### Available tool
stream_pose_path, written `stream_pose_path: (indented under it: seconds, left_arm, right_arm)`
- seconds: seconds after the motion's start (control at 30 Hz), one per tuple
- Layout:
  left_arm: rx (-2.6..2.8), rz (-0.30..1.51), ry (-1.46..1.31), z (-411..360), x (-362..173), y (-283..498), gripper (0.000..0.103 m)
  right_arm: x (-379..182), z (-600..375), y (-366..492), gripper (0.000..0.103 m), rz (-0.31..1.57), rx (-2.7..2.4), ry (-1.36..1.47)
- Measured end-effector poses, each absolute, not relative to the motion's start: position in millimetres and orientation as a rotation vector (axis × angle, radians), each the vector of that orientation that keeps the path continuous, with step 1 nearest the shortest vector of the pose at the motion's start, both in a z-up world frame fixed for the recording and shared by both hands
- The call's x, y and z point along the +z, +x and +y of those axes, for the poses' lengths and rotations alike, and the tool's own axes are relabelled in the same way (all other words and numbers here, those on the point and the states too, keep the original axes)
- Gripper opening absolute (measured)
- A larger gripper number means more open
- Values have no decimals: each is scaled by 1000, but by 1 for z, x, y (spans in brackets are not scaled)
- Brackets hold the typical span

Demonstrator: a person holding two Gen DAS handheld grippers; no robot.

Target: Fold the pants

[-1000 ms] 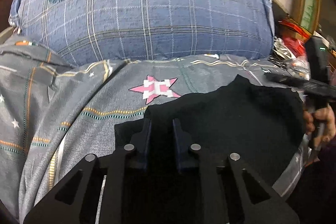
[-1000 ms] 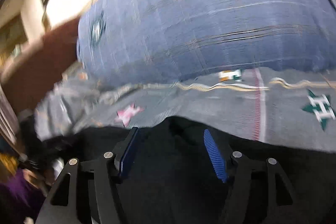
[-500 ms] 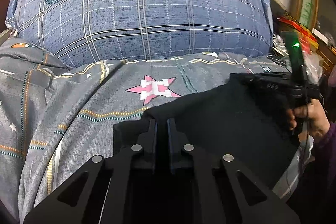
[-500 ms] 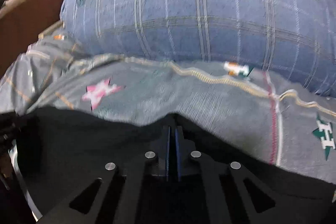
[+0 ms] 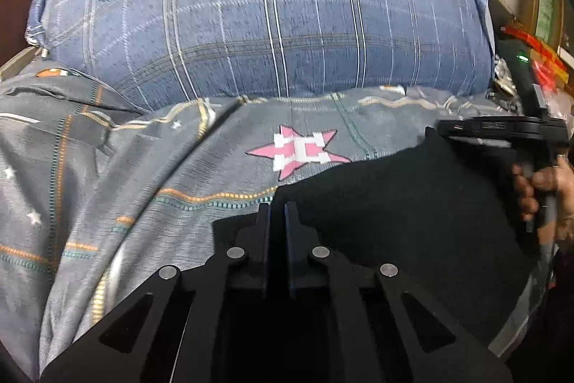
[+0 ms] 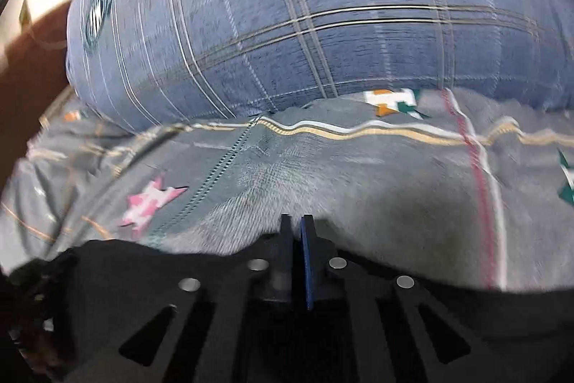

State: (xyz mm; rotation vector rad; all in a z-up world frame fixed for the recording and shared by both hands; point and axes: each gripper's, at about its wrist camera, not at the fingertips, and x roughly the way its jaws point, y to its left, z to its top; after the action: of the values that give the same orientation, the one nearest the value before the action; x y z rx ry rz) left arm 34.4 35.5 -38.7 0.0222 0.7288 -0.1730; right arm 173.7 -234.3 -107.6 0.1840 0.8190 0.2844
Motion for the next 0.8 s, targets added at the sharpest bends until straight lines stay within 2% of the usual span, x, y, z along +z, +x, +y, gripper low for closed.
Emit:
stream_pose_path:
  seconds: [0.07, 0.1, 0.17, 0.23, 0.33, 0.47, 0.63, 0.77, 0.8]
  left_arm:
    - [-175, 714, 4, 42, -33, 25, 5]
    - [-173, 709, -2, 45, -31, 20, 6]
    - [-165, 695, 10, 47, -28, 15, 6]
    - [-164, 676, 20, 47, -25, 12, 6]
    - [-169, 680, 11, 45, -25, 16, 7]
    - [-133, 725, 24, 41, -37, 24, 7]
    - [-107, 704, 44, 40, -40, 23, 10]
    - [-106, 697, 67, 39, -40, 22, 10]
    - [-106, 697, 72, 39, -40, 23, 10]
  right_arm:
    - [-88, -258, 146, 28, 787, 283, 208]
    - [-78, -270, 132, 32, 758, 273, 198]
    - [-57, -304, 103, 54, 696, 204, 173]
    - [-46, -349, 69, 67, 637, 132, 190]
    - [-55, -422, 23, 69, 617, -42, 258]
    - [-81, -470, 6, 69, 664, -111, 342]
    - [-96, -455, 28, 64, 720, -125, 215]
    - [-108, -453, 53, 28, 764, -122, 202]
    - [-108, -450, 56, 25, 765, -122, 183]
